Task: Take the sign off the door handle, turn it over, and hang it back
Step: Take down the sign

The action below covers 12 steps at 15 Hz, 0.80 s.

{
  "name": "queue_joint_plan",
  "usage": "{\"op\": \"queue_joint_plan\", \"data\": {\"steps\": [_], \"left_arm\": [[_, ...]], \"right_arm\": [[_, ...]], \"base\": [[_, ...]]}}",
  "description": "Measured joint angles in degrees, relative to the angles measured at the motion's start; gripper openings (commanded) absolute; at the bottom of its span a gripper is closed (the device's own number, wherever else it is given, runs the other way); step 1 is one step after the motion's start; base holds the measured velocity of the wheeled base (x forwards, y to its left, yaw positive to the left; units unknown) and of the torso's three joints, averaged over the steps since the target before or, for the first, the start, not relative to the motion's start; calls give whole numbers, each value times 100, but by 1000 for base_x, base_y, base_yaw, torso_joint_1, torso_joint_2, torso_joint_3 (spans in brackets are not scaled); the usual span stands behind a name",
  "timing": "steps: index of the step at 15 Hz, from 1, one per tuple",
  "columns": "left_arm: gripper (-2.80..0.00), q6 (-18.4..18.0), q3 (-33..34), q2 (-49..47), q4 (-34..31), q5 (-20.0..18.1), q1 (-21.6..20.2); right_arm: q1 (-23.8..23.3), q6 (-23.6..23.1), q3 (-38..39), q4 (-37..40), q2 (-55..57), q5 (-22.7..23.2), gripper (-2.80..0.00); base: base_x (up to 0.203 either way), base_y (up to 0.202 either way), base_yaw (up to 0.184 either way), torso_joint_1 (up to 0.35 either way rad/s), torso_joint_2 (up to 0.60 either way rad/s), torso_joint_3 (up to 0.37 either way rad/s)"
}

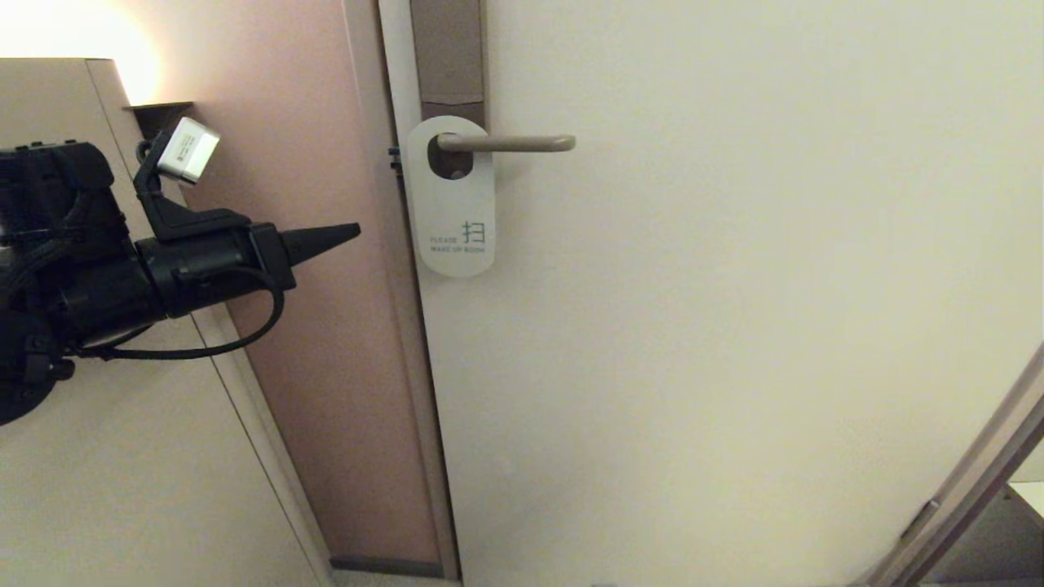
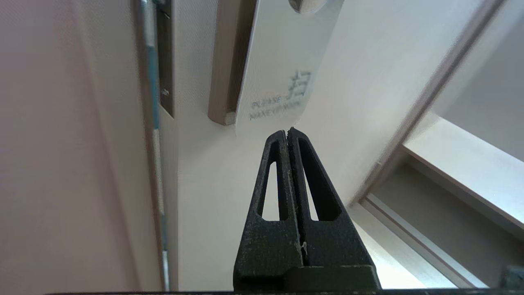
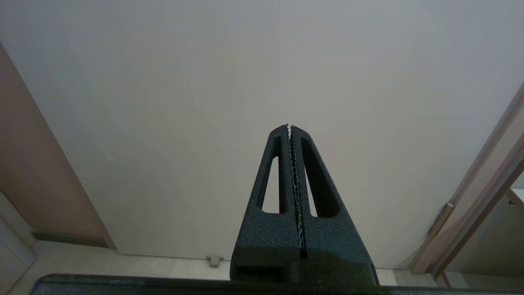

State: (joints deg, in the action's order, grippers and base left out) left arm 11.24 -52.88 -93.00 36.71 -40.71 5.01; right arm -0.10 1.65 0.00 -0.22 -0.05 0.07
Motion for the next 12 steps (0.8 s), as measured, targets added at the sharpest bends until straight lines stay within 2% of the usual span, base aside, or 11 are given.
{"op": "queue_joint_plan", "data": {"steps": [5,11,12], "left_arm": [[-280,-6,-117,-335,109,-522,-52],[-280,-2,-481,-729,124,-580,-59],[0,11,-491,-754,122,-581,-59]], "right_arm": [[0,2,0,-2,0,0,-280],[0,2,0,-2,0,1,-280],[0,2,0,-2,0,-2,-280]], "base": [[0,0,0,0,0,0],[0,0,0,0,0,0],[0,0,0,0,0,0]]}}
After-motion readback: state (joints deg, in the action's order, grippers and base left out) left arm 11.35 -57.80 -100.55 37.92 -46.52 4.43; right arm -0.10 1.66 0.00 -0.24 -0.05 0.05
